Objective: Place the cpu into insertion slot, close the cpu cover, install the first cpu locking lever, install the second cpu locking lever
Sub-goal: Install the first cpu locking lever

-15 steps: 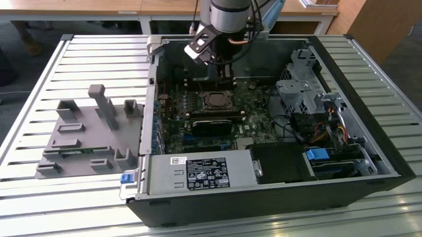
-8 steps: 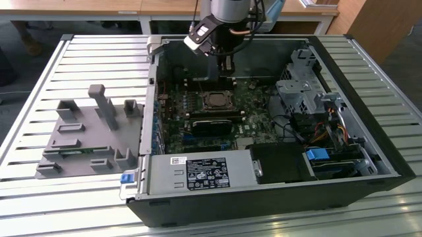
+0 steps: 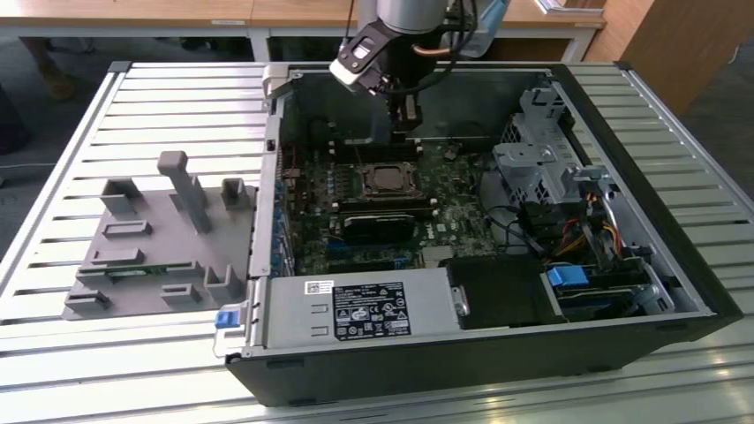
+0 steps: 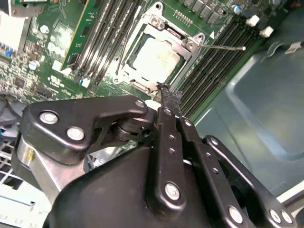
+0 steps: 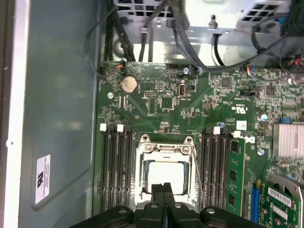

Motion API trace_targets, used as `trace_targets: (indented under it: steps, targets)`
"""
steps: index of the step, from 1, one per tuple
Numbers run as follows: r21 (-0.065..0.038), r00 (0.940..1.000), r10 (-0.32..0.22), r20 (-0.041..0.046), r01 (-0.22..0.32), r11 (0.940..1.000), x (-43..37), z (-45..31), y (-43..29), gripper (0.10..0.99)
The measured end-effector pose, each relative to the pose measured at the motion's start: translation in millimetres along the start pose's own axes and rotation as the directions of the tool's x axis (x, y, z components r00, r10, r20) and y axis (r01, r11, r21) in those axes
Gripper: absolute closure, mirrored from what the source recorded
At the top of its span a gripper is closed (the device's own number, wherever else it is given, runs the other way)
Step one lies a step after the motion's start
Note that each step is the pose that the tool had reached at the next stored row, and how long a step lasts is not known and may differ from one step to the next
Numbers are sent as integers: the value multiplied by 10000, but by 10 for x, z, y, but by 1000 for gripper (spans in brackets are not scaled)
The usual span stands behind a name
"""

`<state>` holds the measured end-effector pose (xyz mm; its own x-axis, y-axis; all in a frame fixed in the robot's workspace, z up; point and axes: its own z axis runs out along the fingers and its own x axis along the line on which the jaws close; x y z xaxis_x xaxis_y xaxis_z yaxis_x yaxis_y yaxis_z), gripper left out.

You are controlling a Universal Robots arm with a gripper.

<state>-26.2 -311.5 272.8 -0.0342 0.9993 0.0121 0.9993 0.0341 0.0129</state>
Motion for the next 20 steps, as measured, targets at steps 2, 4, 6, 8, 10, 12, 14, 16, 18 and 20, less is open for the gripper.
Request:
trace_targets:
  steps: [2, 4, 6, 8, 10, 12, 14, 16, 18, 20]
  targets:
    - [4, 9994, -343, -6, 343, 9994, 0, 0, 0, 969]
    - [6, 9983, -581, -9, 581, 9983, 0, 0, 0, 969]
    - [8, 9974, -719, -10, 719, 9974, 0, 0, 0, 969]
    - [8, 9965, -839, -12, 839, 9965, 0, 0, 0, 969]
    - [10, 9953, -969, -13, 969, 9953, 0, 0, 0, 969]
    - [11, 9941, -1082, -16, 1082, 9941, 0, 0, 0, 969]
    - [11, 9931, -1176, -17, 1176, 9931, 0, 0, 0, 969]
    - [13, 9919, -1272, -18, 1272, 9919, 0, 0, 0, 969]
    - [14, 9906, -1365, -19, 1365, 9906, 0, 0, 0, 969]
    - [15, 9893, -1457, -21, 1457, 9893, 0, 0, 0, 969]
